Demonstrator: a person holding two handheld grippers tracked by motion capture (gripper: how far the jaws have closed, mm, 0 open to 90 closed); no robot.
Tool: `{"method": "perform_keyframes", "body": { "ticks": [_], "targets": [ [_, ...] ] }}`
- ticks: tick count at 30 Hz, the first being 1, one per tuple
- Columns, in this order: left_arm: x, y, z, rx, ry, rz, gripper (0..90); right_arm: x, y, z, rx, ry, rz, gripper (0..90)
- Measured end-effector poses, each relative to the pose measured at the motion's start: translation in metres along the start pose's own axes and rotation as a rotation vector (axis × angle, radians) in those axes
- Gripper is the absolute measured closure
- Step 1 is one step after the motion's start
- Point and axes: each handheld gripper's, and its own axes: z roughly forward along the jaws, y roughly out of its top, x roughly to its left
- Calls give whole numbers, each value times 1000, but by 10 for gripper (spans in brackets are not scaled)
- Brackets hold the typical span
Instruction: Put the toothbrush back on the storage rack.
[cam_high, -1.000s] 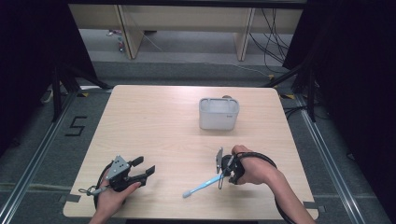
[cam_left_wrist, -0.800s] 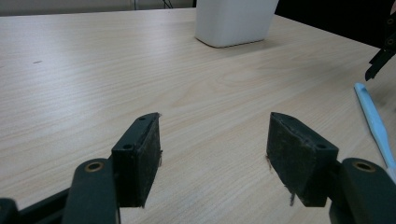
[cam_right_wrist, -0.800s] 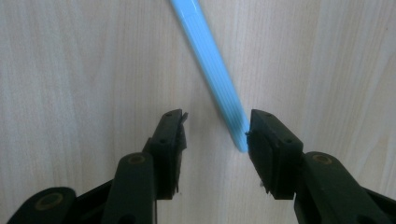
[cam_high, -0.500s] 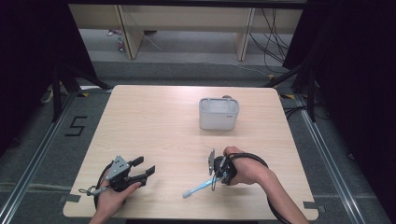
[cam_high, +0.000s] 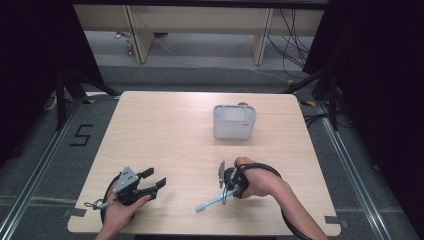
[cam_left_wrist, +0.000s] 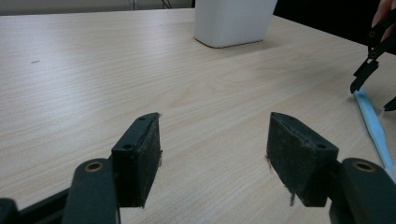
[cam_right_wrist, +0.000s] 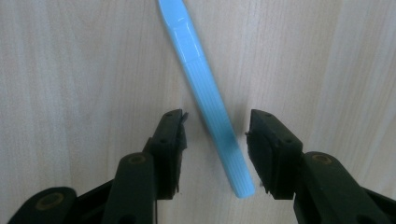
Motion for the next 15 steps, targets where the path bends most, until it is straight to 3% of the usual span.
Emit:
{"method": "perform_keyframes", "body": {
  "ticks": [3, 5, 8, 15],
  "targets": [
    [0, 0, 0, 1, 1, 1, 345, 0, 2, 4, -29, 20, -7, 568],
    [0, 0, 0, 0, 0, 0, 345, -1, 4, 3, -15, 13, -28, 574],
    [0, 0, 0, -1, -1, -3, 345, 0, 6, 2, 4, 21, -8, 581],
    [0, 0, 1, -9, -11, -2, 344, -2, 7, 4, -7, 28, -42, 595]
  ]
}}
